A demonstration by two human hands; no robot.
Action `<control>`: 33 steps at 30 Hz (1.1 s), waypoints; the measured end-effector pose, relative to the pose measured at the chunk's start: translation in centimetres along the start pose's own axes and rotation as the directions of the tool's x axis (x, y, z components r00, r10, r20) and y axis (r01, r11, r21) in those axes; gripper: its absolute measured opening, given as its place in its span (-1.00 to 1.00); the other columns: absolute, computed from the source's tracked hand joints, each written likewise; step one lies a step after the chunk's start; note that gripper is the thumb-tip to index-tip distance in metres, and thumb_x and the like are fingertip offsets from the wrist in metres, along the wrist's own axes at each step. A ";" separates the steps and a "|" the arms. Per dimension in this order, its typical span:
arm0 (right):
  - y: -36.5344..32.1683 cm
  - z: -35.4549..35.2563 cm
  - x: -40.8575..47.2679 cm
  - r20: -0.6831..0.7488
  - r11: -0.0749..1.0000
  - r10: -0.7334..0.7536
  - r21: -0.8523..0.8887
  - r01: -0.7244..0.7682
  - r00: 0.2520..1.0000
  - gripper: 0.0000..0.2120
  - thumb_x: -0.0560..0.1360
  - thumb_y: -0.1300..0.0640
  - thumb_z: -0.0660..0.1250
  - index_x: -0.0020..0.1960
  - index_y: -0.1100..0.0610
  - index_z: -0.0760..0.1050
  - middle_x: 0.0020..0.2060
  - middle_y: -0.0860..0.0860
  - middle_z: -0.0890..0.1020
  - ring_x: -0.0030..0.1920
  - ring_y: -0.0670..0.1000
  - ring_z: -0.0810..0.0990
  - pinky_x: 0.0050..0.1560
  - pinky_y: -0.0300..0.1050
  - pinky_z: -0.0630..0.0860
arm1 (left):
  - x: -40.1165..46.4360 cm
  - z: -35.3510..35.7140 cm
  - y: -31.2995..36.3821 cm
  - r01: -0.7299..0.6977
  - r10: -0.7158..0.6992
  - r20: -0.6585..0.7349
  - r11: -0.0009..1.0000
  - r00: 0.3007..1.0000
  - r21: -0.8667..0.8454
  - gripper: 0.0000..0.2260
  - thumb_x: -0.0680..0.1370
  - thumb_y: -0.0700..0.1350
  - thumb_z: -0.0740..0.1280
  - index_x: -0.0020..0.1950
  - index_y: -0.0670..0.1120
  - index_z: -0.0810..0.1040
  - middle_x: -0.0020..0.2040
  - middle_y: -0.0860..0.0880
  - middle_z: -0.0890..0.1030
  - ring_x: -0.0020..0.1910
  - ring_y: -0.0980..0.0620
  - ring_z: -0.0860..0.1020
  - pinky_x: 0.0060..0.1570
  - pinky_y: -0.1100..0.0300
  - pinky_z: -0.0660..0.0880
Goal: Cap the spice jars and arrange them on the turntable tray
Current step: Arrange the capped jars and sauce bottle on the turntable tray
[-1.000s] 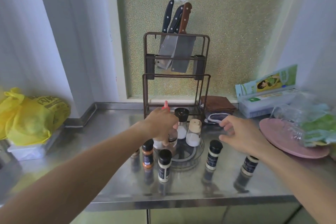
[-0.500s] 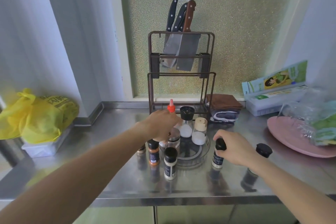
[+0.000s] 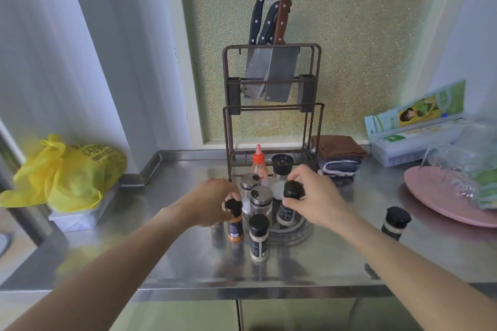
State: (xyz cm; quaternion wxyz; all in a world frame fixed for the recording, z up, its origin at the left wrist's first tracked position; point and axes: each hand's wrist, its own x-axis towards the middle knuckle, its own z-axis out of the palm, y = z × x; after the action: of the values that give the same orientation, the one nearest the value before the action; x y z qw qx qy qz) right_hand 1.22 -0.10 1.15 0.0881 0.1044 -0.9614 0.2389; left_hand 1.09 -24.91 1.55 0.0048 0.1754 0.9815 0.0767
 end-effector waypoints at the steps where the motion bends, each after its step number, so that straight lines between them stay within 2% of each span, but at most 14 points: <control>1: -0.3 0.8 0.2 0.008 1.000 0.000 -0.002 0.000 1.000 -0.57 0.44 0.02 0.55 0.21 -0.01 0.44 0.14 -0.01 0.67 0.08 0.07 0.66 0.04 -0.03 0.55 | 0.0 0.1 0.2 0.002 -0.002 -0.006 1.000 1.000 0.008 -0.69 0.49 -0.03 0.51 0.21 0.03 0.60 0.15 0.04 0.64 0.07 0.03 0.60 0.02 0.16 0.51; 4: -0.6 2.7 0.5 0.024 1.000 0.014 -0.021 -0.013 1.000 -0.57 0.44 0.02 0.56 0.22 -0.01 0.45 0.15 -0.03 0.67 0.13 0.07 0.65 0.10 0.00 0.58 | 0.0 0.9 0.4 0.027 -0.028 -0.029 0.999 0.999 -0.016 -0.69 0.49 -0.06 0.51 0.20 0.02 0.56 0.13 0.03 0.66 0.03 0.00 0.60 -0.04 0.18 0.46; 8: -0.6 3.8 0.2 0.024 1.000 0.018 -0.026 -0.017 1.000 -0.57 0.45 -0.01 0.55 0.23 -0.02 0.46 0.16 -0.04 0.68 0.16 0.06 0.65 0.09 -0.01 0.60 | 0.0 1.6 0.6 0.070 -0.073 -0.027 0.993 0.997 -0.097 -0.67 0.49 -0.08 0.52 0.17 0.04 0.49 0.09 0.01 0.69 0.01 -0.04 0.62 0.00 0.10 0.54; 11: -0.2 3.6 0.1 0.060 1.000 0.013 -0.014 -0.012 0.998 -0.50 0.44 -0.03 0.55 0.30 0.00 0.43 0.19 -0.04 0.66 0.18 0.08 0.64 0.10 0.00 0.58 | -0.2 1.2 0.4 0.094 -0.099 -0.036 0.987 0.994 -0.128 -0.68 0.48 -0.09 0.53 0.15 0.04 0.49 0.08 0.00 0.69 -0.04 -0.02 0.61 -0.02 0.11 0.54; 15: 0.9 2.3 -0.6 0.069 0.999 0.034 0.033 -0.036 0.997 -0.39 0.43 -0.04 0.56 0.37 -0.02 0.36 0.15 -0.05 0.64 0.11 0.05 0.66 0.14 0.04 0.60 | -1.0 -2.4 0.4 0.099 -0.130 -0.198 0.983 0.972 -0.157 -0.71 0.46 -0.07 0.52 0.11 0.04 0.52 -0.02 -0.01 0.71 -0.08 -0.02 0.66 -0.03 0.10 0.59; 18: 2.7 1.0 -1.3 -0.017 0.994 0.079 0.082 -0.077 0.997 -0.54 0.51 0.17 0.45 0.36 0.03 0.41 0.13 -0.02 0.65 0.06 0.04 0.66 0.14 0.03 0.59 | -1.1 -6.1 2.1 0.043 -0.117 -0.299 0.969 0.947 -0.245 -0.72 0.47 -0.07 0.53 0.11 0.06 0.53 -0.05 0.03 0.71 -0.08 0.02 0.68 0.00 0.11 0.61; 21: 4.4 0.5 -2.5 -0.081 0.985 0.135 0.116 -0.125 0.988 -0.71 0.52 0.24 0.38 0.21 0.03 0.50 -0.01 -0.09 0.66 0.00 -0.02 0.66 0.05 -0.05 0.58 | 0.3 -7.8 5.0 -0.085 -0.032 -0.360 0.949 0.933 -0.305 -0.70 0.47 -0.09 0.54 0.12 0.06 0.52 -0.05 0.05 0.69 -0.12 0.10 0.68 -0.08 0.22 0.58; 24: 5.4 1.0 -3.9 -0.058 0.976 0.164 0.156 -0.153 0.985 -0.77 0.51 0.24 0.41 0.12 0.00 0.55 -0.10 -0.16 0.65 -0.06 -0.11 0.64 0.03 -0.11 0.58 | 2.9 -7.1 8.5 -0.179 0.080 -0.346 0.947 0.935 -0.266 -0.66 0.48 -0.13 0.51 0.18 0.00 0.49 0.00 0.00 0.73 -0.10 0.02 0.69 0.00 0.13 0.62; 28: 6.1 1.6 -5.4 -0.005 0.965 0.190 0.187 -0.186 0.982 -0.79 0.51 0.22 0.44 0.07 -0.03 0.55 -0.12 -0.18 0.63 -0.11 -0.18 0.63 0.04 -0.17 0.59 | 6.6 -4.0 11.4 -0.186 0.136 -0.238 0.962 0.962 -0.202 -0.64 0.45 -0.07 0.49 0.20 0.02 0.50 -0.08 0.00 0.70 -0.04 -0.08 0.64 0.07 0.01 0.58; 31: 7.0 1.2 -5.9 -0.029 0.959 0.219 0.192 -0.210 0.975 -0.77 0.50 0.23 0.46 0.04 -0.05 0.54 -0.12 -0.18 0.63 -0.10 -0.18 0.63 0.08 -0.13 0.60 | 7.6 -2.0 12.2 -0.183 0.162 -0.159 0.974 0.974 -0.132 -0.67 0.47 -0.12 0.47 0.22 -0.05 0.56 0.06 -0.07 0.67 0.10 -0.11 0.60 0.08 0.08 0.53; 33: 8.0 0.3 -6.0 -0.093 0.963 0.230 0.164 -0.213 0.969 -0.77 0.49 0.24 0.46 0.04 -0.05 0.55 -0.09 -0.16 0.66 -0.09 -0.13 0.65 0.07 -0.09 0.62 | 7.8 -0.8 12.1 -0.170 0.163 -0.101 0.983 0.981 -0.070 -0.67 0.48 -0.13 0.45 0.23 -0.06 0.57 0.14 -0.07 0.66 0.16 -0.13 0.58 0.11 0.05 0.52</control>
State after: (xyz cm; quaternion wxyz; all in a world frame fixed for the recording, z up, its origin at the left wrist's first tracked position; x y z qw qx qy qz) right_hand 5.06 7.61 -3.98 0.1057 -0.0109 -0.9395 0.3256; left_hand -2.08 -11.18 4.35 -0.0415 0.2527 0.9587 0.1235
